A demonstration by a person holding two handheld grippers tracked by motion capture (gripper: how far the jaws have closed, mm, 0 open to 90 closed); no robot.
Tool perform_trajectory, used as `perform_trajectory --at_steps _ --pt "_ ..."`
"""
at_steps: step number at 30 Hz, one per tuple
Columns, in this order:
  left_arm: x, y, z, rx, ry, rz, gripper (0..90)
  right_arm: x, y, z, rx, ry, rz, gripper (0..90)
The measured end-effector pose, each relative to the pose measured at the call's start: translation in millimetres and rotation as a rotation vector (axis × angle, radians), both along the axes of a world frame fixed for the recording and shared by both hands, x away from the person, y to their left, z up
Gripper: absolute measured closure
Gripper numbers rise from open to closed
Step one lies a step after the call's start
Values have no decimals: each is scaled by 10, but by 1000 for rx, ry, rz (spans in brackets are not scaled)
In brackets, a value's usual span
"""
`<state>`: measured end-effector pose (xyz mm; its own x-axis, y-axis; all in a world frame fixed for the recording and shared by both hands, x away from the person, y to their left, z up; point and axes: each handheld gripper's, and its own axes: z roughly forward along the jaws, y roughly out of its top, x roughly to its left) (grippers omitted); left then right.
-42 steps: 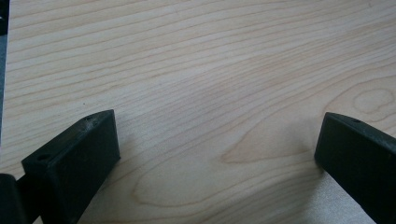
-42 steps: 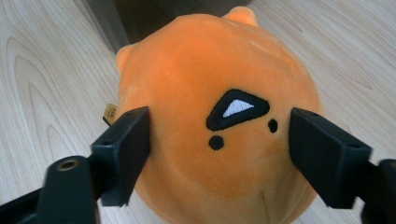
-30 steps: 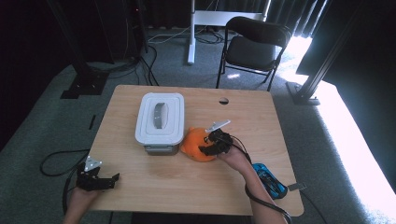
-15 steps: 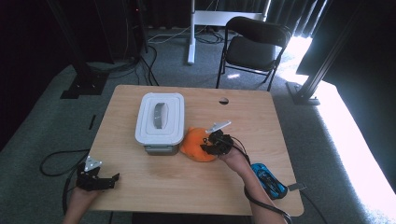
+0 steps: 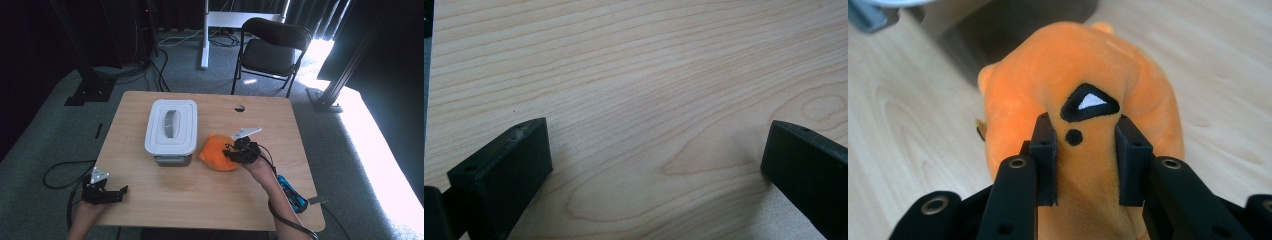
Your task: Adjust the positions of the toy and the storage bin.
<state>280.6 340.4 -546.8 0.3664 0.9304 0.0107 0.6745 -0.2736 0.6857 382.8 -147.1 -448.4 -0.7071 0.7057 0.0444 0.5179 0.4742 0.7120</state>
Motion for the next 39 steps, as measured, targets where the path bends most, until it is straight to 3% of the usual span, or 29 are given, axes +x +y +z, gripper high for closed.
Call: perform_trajectory --at_steps 4,19,22,32,39 --pt "0 0 0 0 0 0 2 12 -146 73 22 -28 -54 681" --pt "0 0 0 0 0 0 3 119 -794 204 73 -124 -349 679" --pt "0 0 0 0 0 0 3 149 -905 213 63 -143 -399 678" --pt "0 0 0 0 0 0 3 362 -1263 227 49 -158 -548 678" --pt "0 0 0 0 0 0 3 503 -1504 122 83 -112 -638 677"
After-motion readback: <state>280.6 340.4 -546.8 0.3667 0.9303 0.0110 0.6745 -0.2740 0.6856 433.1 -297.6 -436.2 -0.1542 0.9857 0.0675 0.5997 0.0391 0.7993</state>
